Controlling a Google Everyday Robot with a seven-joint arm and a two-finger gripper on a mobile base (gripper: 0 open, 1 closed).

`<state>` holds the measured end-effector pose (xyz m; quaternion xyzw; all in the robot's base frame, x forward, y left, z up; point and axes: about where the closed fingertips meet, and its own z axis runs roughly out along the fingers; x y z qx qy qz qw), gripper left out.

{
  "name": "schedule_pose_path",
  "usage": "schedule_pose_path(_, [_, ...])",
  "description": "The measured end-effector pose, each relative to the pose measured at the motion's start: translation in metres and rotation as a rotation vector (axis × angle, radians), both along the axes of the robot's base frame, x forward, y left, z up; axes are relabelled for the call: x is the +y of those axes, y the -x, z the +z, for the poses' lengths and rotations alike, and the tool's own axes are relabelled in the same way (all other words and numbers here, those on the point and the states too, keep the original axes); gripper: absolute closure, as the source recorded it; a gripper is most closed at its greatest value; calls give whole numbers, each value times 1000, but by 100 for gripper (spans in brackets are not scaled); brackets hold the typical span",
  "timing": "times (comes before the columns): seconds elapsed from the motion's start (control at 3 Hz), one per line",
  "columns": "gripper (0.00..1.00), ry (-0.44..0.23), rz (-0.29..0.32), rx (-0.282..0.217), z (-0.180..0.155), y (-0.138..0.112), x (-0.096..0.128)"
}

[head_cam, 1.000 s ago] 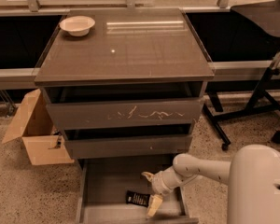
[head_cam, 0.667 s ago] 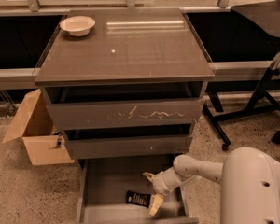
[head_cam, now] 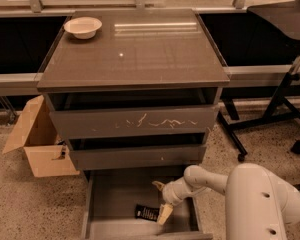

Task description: Pick rxbar chocolate from bottom drawer and place on counter

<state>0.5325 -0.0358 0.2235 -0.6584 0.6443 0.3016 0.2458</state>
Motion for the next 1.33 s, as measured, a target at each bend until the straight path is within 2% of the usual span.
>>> schedule_pose_path(0.33, [0,16,-5,-10,-18,-7,6])
schedule_pose_path(1.0, [0,77,2,-36,-64,-23,34])
schedule_pose_path(1.33, [0,95,0,-32,-88,-26,45])
